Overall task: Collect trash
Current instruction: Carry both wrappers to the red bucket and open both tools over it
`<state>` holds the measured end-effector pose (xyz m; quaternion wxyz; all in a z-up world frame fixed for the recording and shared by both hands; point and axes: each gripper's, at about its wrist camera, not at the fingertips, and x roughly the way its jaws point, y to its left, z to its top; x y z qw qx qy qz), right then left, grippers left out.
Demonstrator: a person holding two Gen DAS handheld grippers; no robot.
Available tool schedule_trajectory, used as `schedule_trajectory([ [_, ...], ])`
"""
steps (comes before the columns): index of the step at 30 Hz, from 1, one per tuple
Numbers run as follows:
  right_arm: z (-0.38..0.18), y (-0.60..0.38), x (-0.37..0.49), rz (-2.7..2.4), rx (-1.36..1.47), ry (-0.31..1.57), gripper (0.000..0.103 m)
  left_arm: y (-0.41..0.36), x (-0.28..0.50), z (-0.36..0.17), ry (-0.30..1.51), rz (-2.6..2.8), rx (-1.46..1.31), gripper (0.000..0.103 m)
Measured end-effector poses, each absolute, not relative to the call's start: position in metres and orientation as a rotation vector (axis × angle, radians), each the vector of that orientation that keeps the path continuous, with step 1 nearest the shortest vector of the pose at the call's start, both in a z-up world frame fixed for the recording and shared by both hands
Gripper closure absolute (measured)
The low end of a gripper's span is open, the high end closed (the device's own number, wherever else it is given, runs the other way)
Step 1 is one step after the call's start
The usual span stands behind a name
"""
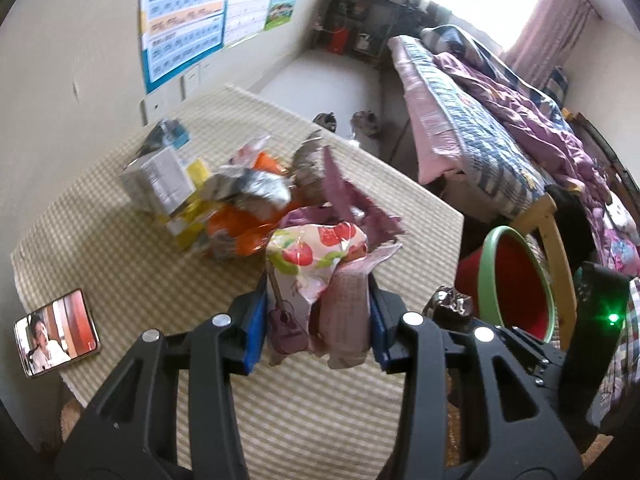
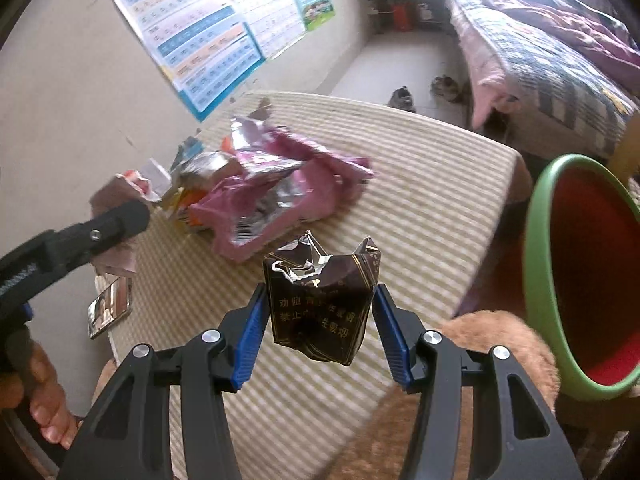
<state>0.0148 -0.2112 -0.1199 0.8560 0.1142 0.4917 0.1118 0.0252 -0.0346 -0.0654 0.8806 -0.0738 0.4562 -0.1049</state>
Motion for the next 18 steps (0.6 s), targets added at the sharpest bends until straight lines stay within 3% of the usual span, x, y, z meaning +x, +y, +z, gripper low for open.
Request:
schedule_trajectory([
  [18, -0.113, -0.233, 0.009, 0.221, 0.276, 1.002, 0.052, -0.057, 0.019, -0.059, 0.947, -0.224, -0.102, 0.062],
])
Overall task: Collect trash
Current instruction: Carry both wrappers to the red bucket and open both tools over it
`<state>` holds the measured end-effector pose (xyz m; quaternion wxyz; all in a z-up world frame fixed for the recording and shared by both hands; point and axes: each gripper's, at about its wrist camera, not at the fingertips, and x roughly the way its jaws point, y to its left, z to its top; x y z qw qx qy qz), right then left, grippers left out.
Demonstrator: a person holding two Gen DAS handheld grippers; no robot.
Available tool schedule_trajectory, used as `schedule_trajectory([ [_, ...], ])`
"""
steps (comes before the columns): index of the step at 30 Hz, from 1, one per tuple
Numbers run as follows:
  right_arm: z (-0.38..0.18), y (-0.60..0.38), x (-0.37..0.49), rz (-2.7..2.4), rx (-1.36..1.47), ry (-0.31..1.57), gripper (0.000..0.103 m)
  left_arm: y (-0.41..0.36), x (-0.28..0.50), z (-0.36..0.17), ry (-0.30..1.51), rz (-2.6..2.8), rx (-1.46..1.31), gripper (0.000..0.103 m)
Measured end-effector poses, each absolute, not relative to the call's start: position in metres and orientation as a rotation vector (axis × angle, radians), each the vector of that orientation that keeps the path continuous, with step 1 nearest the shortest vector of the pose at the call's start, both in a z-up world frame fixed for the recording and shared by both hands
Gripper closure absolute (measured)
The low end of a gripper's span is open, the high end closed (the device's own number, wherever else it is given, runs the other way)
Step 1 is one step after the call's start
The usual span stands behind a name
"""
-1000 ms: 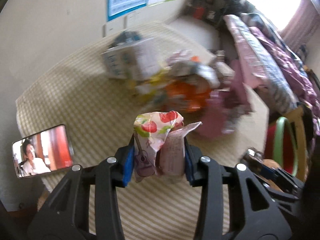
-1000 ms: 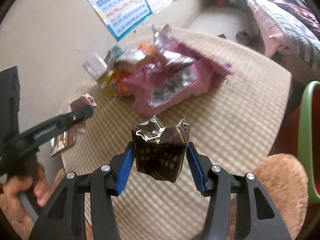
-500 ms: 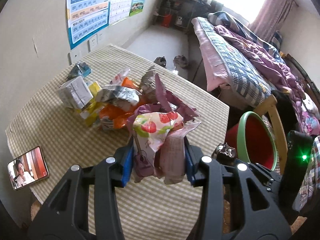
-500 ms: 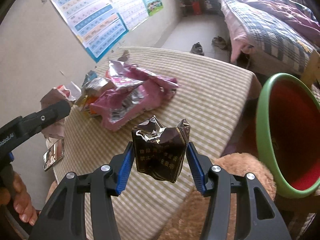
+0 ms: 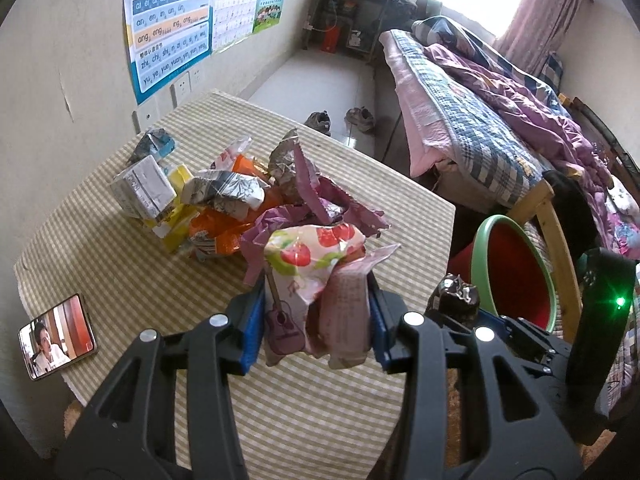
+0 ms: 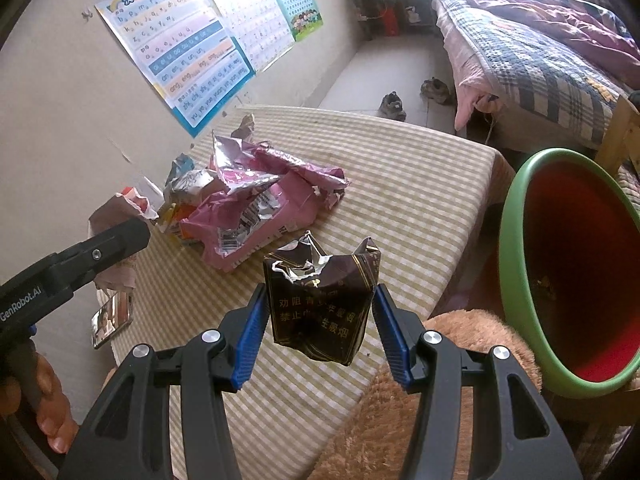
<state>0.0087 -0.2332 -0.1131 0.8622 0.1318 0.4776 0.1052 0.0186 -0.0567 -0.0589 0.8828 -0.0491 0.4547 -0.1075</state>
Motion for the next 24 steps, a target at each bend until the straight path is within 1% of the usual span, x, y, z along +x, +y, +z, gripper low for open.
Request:
schedule_trajectory([
  [24, -0.111, -0.277, -0.001, 0.127, 0.325, 0.984, 0.052, -0.103, 0.019, -0.06, 0.972, -0.316, -0.055, 0.062],
])
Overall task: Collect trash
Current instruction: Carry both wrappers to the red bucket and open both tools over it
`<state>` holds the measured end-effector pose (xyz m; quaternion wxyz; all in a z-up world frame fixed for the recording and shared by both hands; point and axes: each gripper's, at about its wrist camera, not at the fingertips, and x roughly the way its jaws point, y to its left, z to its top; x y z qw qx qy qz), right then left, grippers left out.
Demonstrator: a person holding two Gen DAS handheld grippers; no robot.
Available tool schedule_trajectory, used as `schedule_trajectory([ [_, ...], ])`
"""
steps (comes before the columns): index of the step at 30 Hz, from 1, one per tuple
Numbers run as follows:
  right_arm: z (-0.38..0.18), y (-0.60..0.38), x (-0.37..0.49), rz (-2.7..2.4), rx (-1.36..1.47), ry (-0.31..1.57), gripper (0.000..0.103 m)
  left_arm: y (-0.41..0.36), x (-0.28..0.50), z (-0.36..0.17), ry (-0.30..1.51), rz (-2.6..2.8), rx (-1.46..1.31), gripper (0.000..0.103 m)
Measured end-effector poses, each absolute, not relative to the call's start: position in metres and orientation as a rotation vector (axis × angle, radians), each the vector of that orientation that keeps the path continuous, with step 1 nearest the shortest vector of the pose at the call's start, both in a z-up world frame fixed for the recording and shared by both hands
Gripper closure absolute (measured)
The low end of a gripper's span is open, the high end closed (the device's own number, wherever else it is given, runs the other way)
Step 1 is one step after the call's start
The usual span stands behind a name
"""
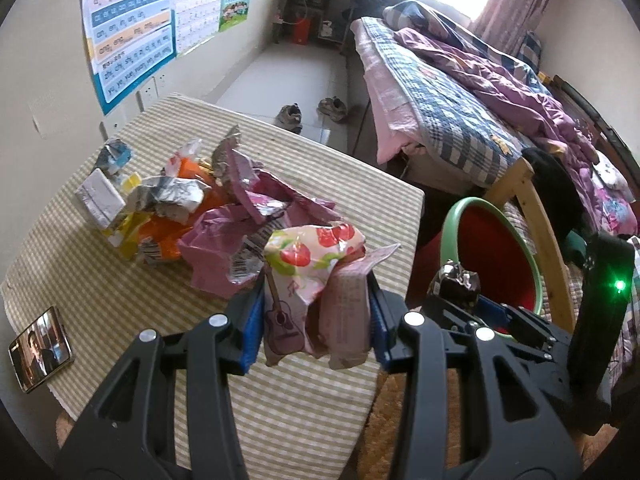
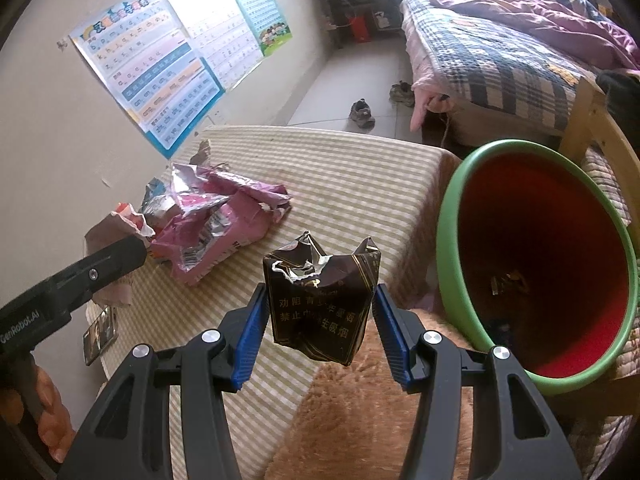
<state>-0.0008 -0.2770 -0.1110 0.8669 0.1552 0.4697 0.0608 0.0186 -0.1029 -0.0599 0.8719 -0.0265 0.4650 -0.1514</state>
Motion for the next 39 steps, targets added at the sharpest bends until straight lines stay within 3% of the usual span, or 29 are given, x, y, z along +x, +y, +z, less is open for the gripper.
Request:
schedule_trajectory([
  [21, -0.107, -0.33, -0.008, 0.0, 0.379, 0.952, 0.052, -0.153, 0.02, -0.067, 0.994, -0.419, 0.0, 0.061],
  [39, -0.116, -0.432, -0.04, -0.232, 0.479, 0.92, 0.052, -0.252, 0.026, -0.081, 1.042, -0.603, 0.055, 0.061],
])
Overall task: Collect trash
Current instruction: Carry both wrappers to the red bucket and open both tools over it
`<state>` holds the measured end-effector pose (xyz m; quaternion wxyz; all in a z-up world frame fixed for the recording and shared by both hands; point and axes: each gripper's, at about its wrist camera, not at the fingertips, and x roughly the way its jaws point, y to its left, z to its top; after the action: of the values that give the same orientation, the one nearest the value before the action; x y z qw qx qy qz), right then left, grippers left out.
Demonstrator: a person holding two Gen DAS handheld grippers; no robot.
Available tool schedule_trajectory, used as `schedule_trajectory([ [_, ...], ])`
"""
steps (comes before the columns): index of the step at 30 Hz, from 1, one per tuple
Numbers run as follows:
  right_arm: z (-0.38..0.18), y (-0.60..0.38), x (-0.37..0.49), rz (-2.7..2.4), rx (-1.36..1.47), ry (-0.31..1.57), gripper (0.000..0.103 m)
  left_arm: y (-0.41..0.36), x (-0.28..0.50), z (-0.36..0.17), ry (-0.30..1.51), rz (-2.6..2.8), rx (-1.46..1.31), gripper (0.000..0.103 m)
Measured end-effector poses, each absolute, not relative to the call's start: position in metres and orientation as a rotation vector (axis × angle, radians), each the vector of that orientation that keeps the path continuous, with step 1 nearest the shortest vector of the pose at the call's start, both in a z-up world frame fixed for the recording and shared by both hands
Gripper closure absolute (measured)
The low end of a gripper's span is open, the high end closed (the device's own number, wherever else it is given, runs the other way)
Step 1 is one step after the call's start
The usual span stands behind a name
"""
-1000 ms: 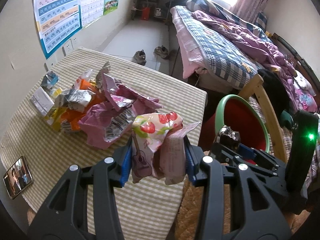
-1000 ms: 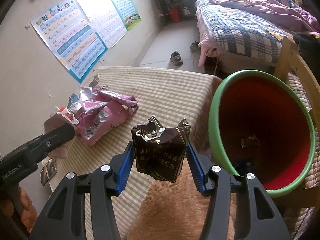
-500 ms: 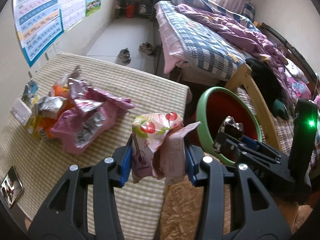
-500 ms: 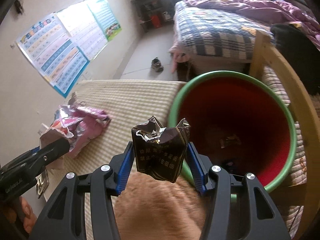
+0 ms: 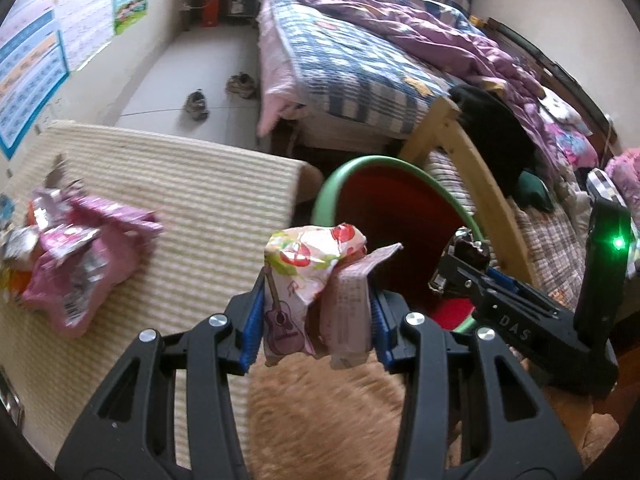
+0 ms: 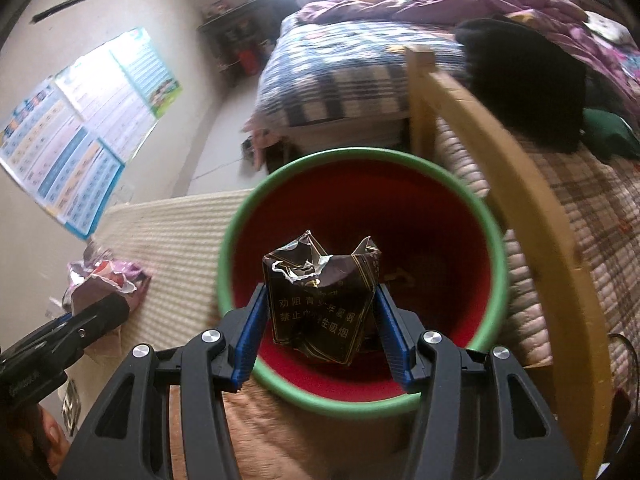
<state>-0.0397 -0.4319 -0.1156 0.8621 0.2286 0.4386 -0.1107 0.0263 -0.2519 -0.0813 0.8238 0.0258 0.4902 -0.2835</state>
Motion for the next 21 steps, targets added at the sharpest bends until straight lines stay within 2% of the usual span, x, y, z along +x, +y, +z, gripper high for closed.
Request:
schedule_trajectory([
  [4, -0.117, -0.445, -0.046, -0.26, 0.489, 0.919, 0.052, -0.281, 0.025, -0.082, 1.043, -0.658, 0.077, 0.06],
  [5, -0.117, -0.447, -0.047, -0.265, 0.49, 0.921, 0.052, -0.287, 0.025, -0.082, 1.042, -0.673, 0.085, 0.056],
  [6, -0.118, -0.448, -0.049, -0.269, 0.492, 0.923, 0.05, -0.294, 0.024, -0.082, 1.044, -0.692, 0.092, 0.04],
  [8, -0.121, -0.45, -0.05, -0.283, 0.499, 0.931, 0.05, -0.3, 0.022, -0.08, 1.025, -0.69, 0.104, 0.017],
  [11, -0.124, -0.453, -0.054, -0.292, 0.522, 0.937, 0.049, -0.297, 0.021, -0.079, 1.011, -0.687, 0.101, 0.016],
  [15, -0.124, -0.452, -0.052, -0.313, 0.498, 0.928, 0.041, -0.273, 0.026, -0.077, 1.012, -0.638, 0.051, 0.016],
  [21, -0.125, -0.44, -0.047, -0.276, 0.495, 0.941, 0.041, -0.22, 0.029, -0.077, 1.008, -0.52, 0.012, 0.015],
])
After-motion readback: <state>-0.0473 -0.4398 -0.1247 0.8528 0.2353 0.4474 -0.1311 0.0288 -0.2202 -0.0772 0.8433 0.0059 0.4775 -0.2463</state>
